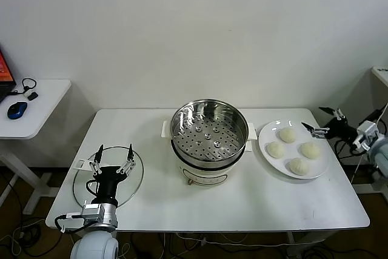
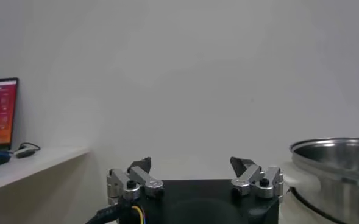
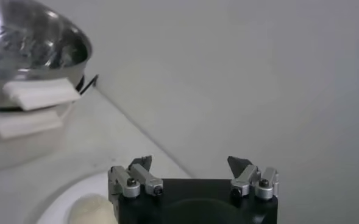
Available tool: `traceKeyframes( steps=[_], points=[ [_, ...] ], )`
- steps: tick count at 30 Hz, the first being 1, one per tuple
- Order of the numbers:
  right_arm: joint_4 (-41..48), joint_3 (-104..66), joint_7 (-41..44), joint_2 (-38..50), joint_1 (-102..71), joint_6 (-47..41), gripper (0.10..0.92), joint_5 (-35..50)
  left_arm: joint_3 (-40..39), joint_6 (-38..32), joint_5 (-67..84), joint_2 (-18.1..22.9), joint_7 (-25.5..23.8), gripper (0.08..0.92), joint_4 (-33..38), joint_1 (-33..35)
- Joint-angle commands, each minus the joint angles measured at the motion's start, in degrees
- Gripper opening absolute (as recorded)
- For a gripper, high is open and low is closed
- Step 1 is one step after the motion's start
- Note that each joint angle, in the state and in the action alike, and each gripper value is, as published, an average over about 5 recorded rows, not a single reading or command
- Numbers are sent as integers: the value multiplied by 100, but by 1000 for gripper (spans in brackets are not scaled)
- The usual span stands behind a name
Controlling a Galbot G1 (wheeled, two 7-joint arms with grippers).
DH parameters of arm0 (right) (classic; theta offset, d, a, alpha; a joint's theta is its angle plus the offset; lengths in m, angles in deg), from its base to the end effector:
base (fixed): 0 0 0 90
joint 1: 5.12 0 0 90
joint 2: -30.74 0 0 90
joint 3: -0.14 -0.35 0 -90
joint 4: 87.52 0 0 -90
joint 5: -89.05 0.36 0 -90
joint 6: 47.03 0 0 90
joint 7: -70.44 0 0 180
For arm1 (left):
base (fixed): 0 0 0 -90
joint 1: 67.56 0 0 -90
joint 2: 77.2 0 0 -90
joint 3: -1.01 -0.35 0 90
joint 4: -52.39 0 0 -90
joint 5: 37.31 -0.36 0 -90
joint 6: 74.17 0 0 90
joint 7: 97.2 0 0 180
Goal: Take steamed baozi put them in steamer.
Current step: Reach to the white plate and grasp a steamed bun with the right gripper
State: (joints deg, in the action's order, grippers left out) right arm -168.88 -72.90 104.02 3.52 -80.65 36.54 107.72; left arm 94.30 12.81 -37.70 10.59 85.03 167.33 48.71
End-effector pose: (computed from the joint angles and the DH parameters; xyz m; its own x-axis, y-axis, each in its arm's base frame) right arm 0.3989 -0.3118 -0.1833 -0.7898 -0.3207 0.5229 -0.5900 0.6301 -0.5047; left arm 0.2049 0.0264 -0.3212 -0.9969 -0.0710 -0.0341 -0.0731 0.9952 0.0654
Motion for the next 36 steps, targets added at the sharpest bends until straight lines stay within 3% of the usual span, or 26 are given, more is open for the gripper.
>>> traceKeyframes(
  steps=[1, 10, 21, 36],
  points=[
    [1129, 2506, 1573, 169, 2652, 370, 823, -1201, 7, 18, 36, -23, -18, 823, -2, -35],
    [2707, 4444, 2887, -730, 4769, 1009, 823, -2347, 37, 67, 32, -71, -102, 823, 60, -11],
    [4650, 5235, 3269, -2178, 5802, 1549, 823, -3304, 39, 62, 24, -68, -105, 823, 109, 44],
    [5305, 4802, 2919, -2821, 5362, 1592, 823, -3988, 50, 76, -5, -71, -103, 823, 129, 37]
  ],
)
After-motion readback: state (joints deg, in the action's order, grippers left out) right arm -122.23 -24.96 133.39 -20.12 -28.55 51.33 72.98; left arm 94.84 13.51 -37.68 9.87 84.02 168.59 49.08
